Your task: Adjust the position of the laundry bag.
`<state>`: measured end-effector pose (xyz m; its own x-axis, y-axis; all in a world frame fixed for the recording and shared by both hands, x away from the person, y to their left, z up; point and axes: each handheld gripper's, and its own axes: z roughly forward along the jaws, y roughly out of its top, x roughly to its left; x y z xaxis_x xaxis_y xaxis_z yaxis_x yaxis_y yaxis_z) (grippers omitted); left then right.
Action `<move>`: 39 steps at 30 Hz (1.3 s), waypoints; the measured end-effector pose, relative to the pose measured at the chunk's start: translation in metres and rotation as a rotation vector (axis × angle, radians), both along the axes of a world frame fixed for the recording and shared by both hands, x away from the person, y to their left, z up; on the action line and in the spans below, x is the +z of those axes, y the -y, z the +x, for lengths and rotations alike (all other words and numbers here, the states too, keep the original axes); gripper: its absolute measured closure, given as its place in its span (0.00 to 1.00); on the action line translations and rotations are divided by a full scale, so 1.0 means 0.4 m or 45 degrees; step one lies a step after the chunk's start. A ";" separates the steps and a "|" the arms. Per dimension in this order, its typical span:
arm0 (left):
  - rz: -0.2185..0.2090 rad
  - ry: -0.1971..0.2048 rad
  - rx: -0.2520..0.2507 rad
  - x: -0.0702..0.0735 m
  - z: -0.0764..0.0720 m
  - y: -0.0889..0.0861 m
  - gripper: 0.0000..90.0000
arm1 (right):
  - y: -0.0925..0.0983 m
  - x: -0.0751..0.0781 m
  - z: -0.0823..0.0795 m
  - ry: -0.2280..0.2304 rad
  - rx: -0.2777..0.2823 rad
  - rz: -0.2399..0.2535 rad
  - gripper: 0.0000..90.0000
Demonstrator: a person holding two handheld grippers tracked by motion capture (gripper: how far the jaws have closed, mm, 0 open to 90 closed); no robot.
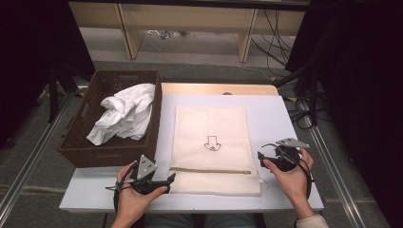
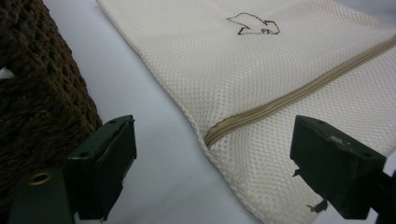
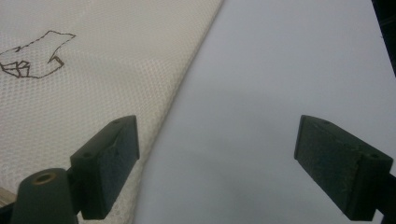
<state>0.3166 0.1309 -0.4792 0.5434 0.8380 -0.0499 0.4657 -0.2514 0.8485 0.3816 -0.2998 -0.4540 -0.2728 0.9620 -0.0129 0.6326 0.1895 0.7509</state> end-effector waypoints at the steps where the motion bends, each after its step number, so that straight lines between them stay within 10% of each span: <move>1: -0.013 0.003 -0.001 0.000 0.001 0.002 0.16 | -0.001 0.000 -0.001 -0.003 -0.008 0.008 0.17; 39: -0.016 -0.028 -0.010 -0.002 0.002 0.004 0.18 | -0.030 0.018 0.005 -0.002 0.114 0.003 0.27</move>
<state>0.3175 0.1293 -0.4800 0.5488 0.8328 -0.0721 0.4821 -0.2449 0.8412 0.3836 -0.2878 -0.4469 -0.3581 0.9336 -0.0100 0.6145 0.2437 0.7504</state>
